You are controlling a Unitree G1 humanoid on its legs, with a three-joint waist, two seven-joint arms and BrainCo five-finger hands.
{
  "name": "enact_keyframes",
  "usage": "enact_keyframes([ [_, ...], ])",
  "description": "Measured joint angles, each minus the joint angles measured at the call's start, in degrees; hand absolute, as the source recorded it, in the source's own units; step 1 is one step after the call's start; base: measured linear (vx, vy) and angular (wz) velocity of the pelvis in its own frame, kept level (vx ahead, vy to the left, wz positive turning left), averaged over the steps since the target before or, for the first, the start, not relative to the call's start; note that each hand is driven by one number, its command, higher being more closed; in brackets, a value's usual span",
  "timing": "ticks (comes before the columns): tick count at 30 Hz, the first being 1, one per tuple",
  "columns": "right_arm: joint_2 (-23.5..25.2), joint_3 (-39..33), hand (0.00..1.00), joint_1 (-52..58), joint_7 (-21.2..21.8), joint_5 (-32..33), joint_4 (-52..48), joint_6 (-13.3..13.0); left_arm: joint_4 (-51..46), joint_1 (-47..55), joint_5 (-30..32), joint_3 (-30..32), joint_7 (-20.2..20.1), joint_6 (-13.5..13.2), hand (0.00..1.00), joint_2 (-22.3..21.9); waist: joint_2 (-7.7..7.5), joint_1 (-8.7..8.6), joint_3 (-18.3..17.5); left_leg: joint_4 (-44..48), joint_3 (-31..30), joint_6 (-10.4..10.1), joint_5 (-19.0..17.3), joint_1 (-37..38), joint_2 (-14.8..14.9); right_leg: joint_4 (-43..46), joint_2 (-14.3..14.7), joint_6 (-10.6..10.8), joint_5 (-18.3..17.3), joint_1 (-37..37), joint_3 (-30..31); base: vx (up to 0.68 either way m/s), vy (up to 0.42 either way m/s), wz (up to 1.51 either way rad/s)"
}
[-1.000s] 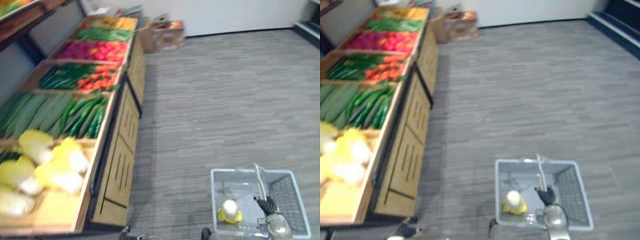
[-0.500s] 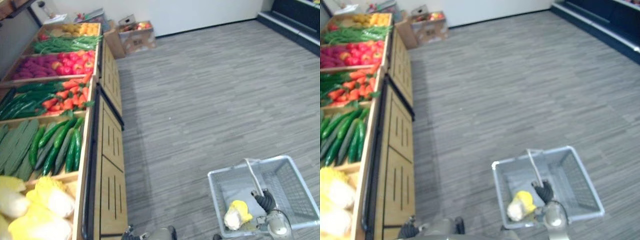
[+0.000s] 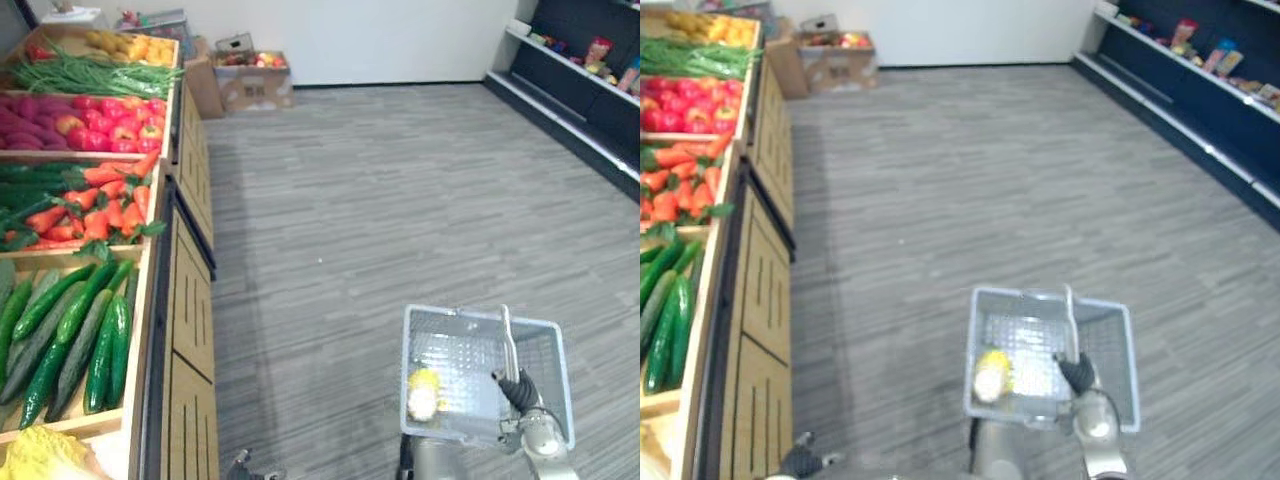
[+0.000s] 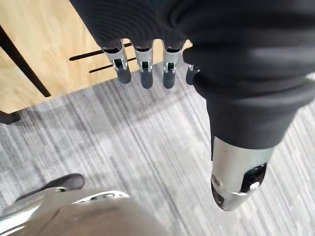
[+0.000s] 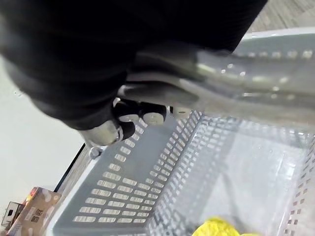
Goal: Pick vegetable in the basket
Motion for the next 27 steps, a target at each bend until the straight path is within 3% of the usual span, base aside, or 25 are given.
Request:
enact_keyframes([
  [1,0.29,-0.54,1.0,0.07,0.0,0.0,-0.01,0.07,-0.02,-0.12,0.02,0.59,-0.01,-0.01,0.0,0.0,0.02,-0.01,-0.01,0.01,-0.21,-0.29,-0.15,0.22,0.08,-4.39,-0.01,0.01,0.19,0.46,0.17,0.31,-0.103,0.62],
  [3,1.04,-2.39,1.0,0.65,-0.02,0.03,-0.08,0.52,-0.04,-0.29,0.3,2.08,-0.02,0.0,0.0,-1.23,0.46,-0.01,0.21,0.12,-2.37,-3.64,-2.17,1.63,1.21,-17.33,-0.05,0.46,1.17,1.49,2.82,0.36,-0.156,0.63],
  [5,2.36,-3.75,1.0,1.59,-0.02,0.01,-0.82,0.94,-0.06,-0.1,1.69,3.21,0.04,0.01,0.0,-1.3,0.42,0.08,0.22,0.35,-4.47,-6.1,-3.67,3.03,2.68,-23.03,-0.33,0.3,4.21,2.1,5.32,0.41,-0.261,0.63],
  [6,2.89,-3.94,1.0,2.73,-0.08,0.01,-1.8,0.96,-0.07,0.24,1.88,3.86,0.04,0.03,0.0,-1.38,-0.28,0.09,-0.07,1.33,-5.99,-7.79,-5.5,4.04,3.9,-24.4,-0.6,1.16,7.81,2.53,5.91,0.43,-0.328,0.62],
  [7,2.74,-4.06,1.0,3.06,-0.08,0.01,-2.08,1.03,0.27,0.03,2.02,4.28,0.1,0.14,0.0,-1.59,0.59,0.29,0.06,2.18,-6.81,-8.66,-6.5,4.37,5.18,-22.5,0.12,4.7,8.49,2.55,5.48,0.44,-0.362,0.43],
  [8,2.86,-4.9,1.0,2.82,-0.07,-0.02,-2.94,1.52,0.69,-0.27,2.23,4.61,-0.04,0.27,0.0,-2.84,2.12,0.63,0.21,3.87,-8.15,-9.39,-6.4,3.54,7.45,-16.63,1.62,2.46,5.46,1.01,4.28,0.49,-0.45,0.42],
  [9,2.97,-5.47,1.0,2.98,-0.06,-0.03,-4.23,1.52,0.63,-1.09,2.24,4.52,-0.05,0.21,0.0,-3.85,1.81,0.37,0.29,4.9,-10.25,-10.36,-5.08,3.27,7.81,-9.44,1.31,2.21,0.86,-1.04,4.38,0.4,-0.374,0.49],
  [11,2.86,-6.2,1.0,3.13,-0.07,-0.02,-4.48,1.59,0.57,-1.79,2.34,4.45,0.0,-0.05,0.0,-4.21,1.84,-0.02,0.08,6.12,-12.92,-11.07,-3.21,3.71,8.83,-3.17,0.86,1.2,-4.24,-1.71,2.62,0.41,-0.359,0.54],
  [13,2.8,-5.91,1.0,3.03,-0.06,-0.03,-3.95,1.56,0.51,-2.21,2.22,4.36,0.25,-0.06,0.0,-4.66,2.53,-0.08,-0.5,9.96,-15.54,-11.32,-0.45,1.21,10.16,-2.67,1.53,-0.37,-6.54,-0.65,0.04,0.4,-0.346,0.45],
  [15,2.96,-5.72,1.0,2.91,0.01,-0.02,-3.07,1.58,0.27,-2.43,1.96,4.38,0.52,-0.05,0.0,-4.67,2.76,-0.17,-0.69,17.22,-18.16,-10.11,3.93,-3.82,10.86,-4.94,2.26,-1.43,-7.16,1.53,-2.46,0.36,-0.316,0.52],
  [17,3.05,-5.42,1.0,4.64,0.03,0.09,-3.11,1.87,0.04,-2.47,1.33,3.86,1.35,0.17,0.0,-4.11,1.57,0.14,-0.09,32.17,-17.7,-8.25,15.67,-12.22,11.25,-11.06,2.51,-2.92,-7.99,8.95,-5.57,0.34,-0.305,0.67],
  [18,3.04,-5.48,1.0,5.01,-0.12,0.18,-3.06,2.07,0.03,-2.39,1.33,3.82,1.53,0.13,0.0,-4.06,1.53,0.52,-0.06,34.92,-16.63,-8.07,14.52,-13.43,11.76,-11.99,2.5,-3.27,-8.19,10.6,-5.75,0.24,-0.247,0.37],
  [20,3.04,-5.6,1.0,6.3,-1.04,0.18,-2.91,2.34,-0.39,-2.23,1.35,2.61,2.12,0.08,0.0,-3.6,1.46,1.46,-0.04,40.6,-9.58,-7.5,7.88,-18.23,12.34,-15.54,2.06,-4.04,-8.73,16.23,-7.02,0.22,-0.206,0.22],
  [22,3.15,-6.39,1.0,6.93,-1.34,0.18,-2.67,2.32,-0.77,-2.16,1.33,2.06,2.31,0.0,0.0,-3.29,1.41,1.43,-0.04,37.2,-3.08,-7.51,5.09,-21.99,12.84,-18.67,1.29,-4.1,-8.79,19.54,-8.87,0.16,-0.087,0.35],
  [24,3.05,-7.89,1.0,7.2,-1.75,0.18,-2.59,2.35,-1.08,-1.89,1.35,1.82,2.46,0.11,0.0,-3.15,1.29,1.46,-0.01,23.23,2.73,-7.4,5.05,-24.58,11.21,-20.53,-0.1,-3.22,-9.32,21.42,-10.7,0.09,0.002,0.38],
  [25,2.98,-8.24,1.0,7.15,-1.87,0.18,-2.43,2.38,-1.08,-1.61,1.35,1.83,2.49,0.1,0.0,-3.21,1.3,1.46,-0.01,17.24,3.44,-7.59,5.75,-24.76,10.11,-20.86,-0.43,-2.81,-9.55,21.8,-10.95,0.1,0.058,0.3],
  [27,2.54,-8.0,1.0,6.73,-2.06,0.18,-1.06,2.51,-1.15,-0.85,1.39,2.03,2.86,0.08,0.0,-3.62,1.49,1.75,-0.09,1.02,2.56,-8.29,10.78,-25.03,7.06,-21.51,-0.67,-1.73,-10.37,22.6,-11.47,0.19,0.152,0.14],
])
